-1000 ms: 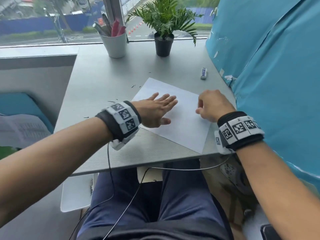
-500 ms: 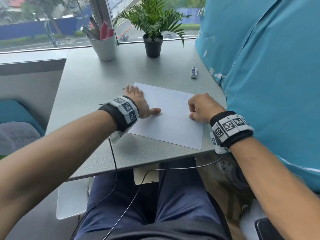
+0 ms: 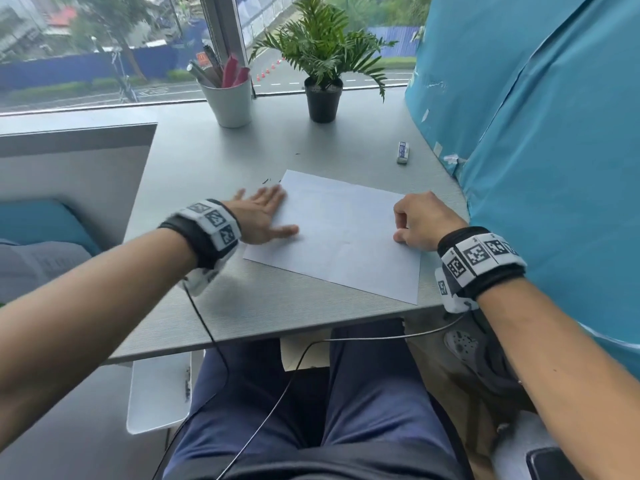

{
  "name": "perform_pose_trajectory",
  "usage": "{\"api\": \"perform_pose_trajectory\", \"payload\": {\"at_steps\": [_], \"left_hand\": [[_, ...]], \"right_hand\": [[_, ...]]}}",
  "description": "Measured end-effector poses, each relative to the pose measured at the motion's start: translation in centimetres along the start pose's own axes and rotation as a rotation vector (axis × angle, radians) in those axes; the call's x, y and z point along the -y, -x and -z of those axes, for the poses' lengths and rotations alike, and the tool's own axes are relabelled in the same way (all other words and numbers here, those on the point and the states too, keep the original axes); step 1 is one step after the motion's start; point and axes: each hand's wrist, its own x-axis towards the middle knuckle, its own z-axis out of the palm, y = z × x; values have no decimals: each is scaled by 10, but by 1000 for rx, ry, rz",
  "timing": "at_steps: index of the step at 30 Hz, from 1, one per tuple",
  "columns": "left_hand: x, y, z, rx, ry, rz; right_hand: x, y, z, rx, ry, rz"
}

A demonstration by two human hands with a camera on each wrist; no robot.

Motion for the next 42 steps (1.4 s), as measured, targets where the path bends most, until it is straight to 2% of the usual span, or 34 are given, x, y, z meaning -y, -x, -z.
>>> {"api": "perform_pose_trajectory", "payload": {"at_steps": [2,3,5,7,10,11,13,17,19,20,23,26,29,31,34,36,37,39,42], "left_hand": [[11,11,-4,-43,-52,127],[7,17,-6,-86,-63,93],[-17,29,-12,-150,-56,-119],[-53,37,-18,-153,-56,-341],[-91,36,-29,-70,-46,-514],[-89,34,-31,-46,-25,-518],[-67,30,-30,-38,25,-433],[5,25,-25,-48,49,12],[16,30,-25,-81,20,136],[10,33,-27,-122,9,100],[-39,37,-26,-214,-12,-214],[-90,24,-24,-176,-72,-384],[-88,8,-22,-163,-35,-361],[-57,5,-21,-159,-7,-227],[-5,19,-20,-108,-70,81],[6,34,-20,-108,-107,167],[2,41,-22,-133,-101,125],[-16,53,-28,-182,-65,-75],[-49,64,-44,-154,-46,-307]], "right_hand": [[1,-1,0,5,5,2],[1,-1,0,7,8,2],[2,0,0,6,15,2],[3,1,1,5,22,2],[3,3,2,-2,23,-1],[2,3,2,-4,16,-3],[1,4,1,-9,0,-10],[1,3,-1,-8,-10,-21],[2,1,-1,-3,-6,-23],[2,1,-1,0,0,-22],[4,4,1,6,18,-16],[6,5,4,-1,28,-7],[7,5,4,3,18,-27],[7,5,3,2,11,-35],[8,5,4,1,15,-36],[10,5,5,4,24,-39],[12,4,6,11,31,-42],[14,4,9,37,47,-45],[23,8,14,-8,32,6]]}}
